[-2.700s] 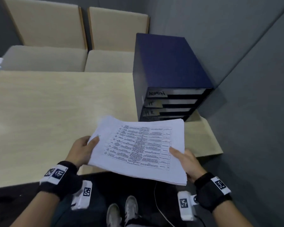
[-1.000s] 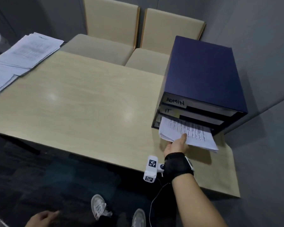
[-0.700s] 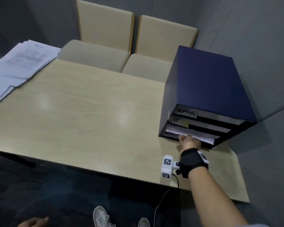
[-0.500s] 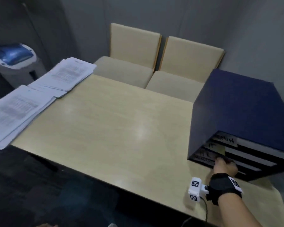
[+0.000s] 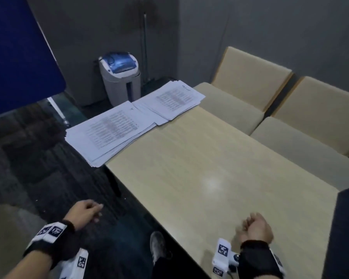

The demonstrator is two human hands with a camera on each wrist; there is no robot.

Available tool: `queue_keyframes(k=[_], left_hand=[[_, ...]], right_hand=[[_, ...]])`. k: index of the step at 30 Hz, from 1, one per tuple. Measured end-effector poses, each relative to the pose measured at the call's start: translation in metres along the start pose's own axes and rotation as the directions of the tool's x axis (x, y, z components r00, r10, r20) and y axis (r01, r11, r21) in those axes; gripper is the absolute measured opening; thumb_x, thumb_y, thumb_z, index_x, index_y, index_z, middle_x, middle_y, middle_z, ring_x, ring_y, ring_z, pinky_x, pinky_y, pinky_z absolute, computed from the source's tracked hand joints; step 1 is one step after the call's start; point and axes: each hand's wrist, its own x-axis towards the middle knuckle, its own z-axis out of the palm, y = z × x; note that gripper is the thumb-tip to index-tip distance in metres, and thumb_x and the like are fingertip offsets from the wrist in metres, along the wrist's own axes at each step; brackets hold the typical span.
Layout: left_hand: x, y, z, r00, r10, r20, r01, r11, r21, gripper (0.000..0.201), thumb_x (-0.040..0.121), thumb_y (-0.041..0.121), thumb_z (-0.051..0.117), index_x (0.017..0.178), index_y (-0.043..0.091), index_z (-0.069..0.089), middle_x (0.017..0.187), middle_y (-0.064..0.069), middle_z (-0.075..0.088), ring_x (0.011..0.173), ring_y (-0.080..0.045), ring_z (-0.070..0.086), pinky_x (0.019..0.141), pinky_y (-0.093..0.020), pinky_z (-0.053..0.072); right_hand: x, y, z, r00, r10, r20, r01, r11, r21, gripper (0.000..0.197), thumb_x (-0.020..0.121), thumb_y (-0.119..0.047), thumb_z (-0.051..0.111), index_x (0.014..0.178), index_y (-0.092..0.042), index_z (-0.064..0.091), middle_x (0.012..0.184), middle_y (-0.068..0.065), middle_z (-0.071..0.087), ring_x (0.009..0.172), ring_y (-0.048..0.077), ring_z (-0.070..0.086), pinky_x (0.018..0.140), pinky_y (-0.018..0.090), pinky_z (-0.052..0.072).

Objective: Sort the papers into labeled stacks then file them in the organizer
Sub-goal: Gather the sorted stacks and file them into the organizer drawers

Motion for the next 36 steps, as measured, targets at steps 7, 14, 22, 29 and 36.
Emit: queue_keyframes(k=[7,14,22,29,36], left_hand=[[0.082,0.06,-0.052,0.99,0.117,-0.075,-0.122,0.99,-0.067,0.014,0.093,0.004,0.059,0.082,-0.003,0.063,0.076,-0.021,0.068,0.056,-0.024,0.06,0.048,-0.016,0.05],[0.172,0.107,-0.114,0.974,0.172,-0.149,-0.145,0.974,0.176,0.011,0.088,0.007,0.066,0.078,0.009,0.068,0.076,-0.01,0.072,0.064,-0.023,0.065,0.068,-0.032,0.051],[0.271,0.148,-0.164,0.951,0.24,-0.196,-0.145,0.904,0.403,0.046,0.083,0.023,0.072,0.124,0.01,0.055,0.125,-0.008,0.06,0.112,-0.026,0.058,0.099,-0.038,0.044],[0.332,0.184,-0.16,0.972,0.171,0.159,-0.232,0.799,0.555,0.058,0.09,0.034,0.063,0.139,0.009,0.044,0.134,-0.013,0.057,0.121,-0.032,0.054,0.101,-0.038,0.044],[0.325,0.182,-0.148,0.962,0.186,0.2,-0.273,0.692,0.668,0.054,0.09,0.043,0.06,0.125,0.004,0.052,0.125,-0.016,0.055,0.112,-0.033,0.055,0.092,-0.037,0.046]], right_hand=[[-0.014,0.052,0.173,0.876,0.097,0.473,0.068,0.945,-0.32,0.013,0.095,0.003,0.049,0.098,-0.002,0.061,0.085,0.013,0.065,0.068,0.018,0.057,0.061,0.025,0.048],[-0.037,0.113,0.317,0.777,0.235,0.584,0.129,0.849,-0.513,0.009,0.096,-0.004,0.053,0.095,-0.002,0.061,0.083,0.012,0.067,0.069,0.021,0.061,0.064,0.026,0.048],[-0.072,0.162,0.392,0.804,0.319,0.502,0.112,0.748,-0.655,0.056,0.075,-0.031,0.069,0.123,-0.019,0.042,0.111,0.007,0.065,0.098,0.022,0.066,0.099,0.046,0.051],[-0.097,0.17,0.434,0.918,0.262,0.298,-0.014,0.772,-0.635,0.064,0.081,-0.035,0.07,0.125,0.009,0.056,0.13,0.026,0.053,0.108,0.042,0.062,0.1,0.049,0.048],[-0.11,0.173,0.447,0.972,0.132,0.193,0.022,0.77,-0.638,0.035,0.074,-0.028,0.078,0.068,-0.011,0.048,0.071,0.006,0.045,0.065,0.024,0.054,0.065,0.029,0.045]])
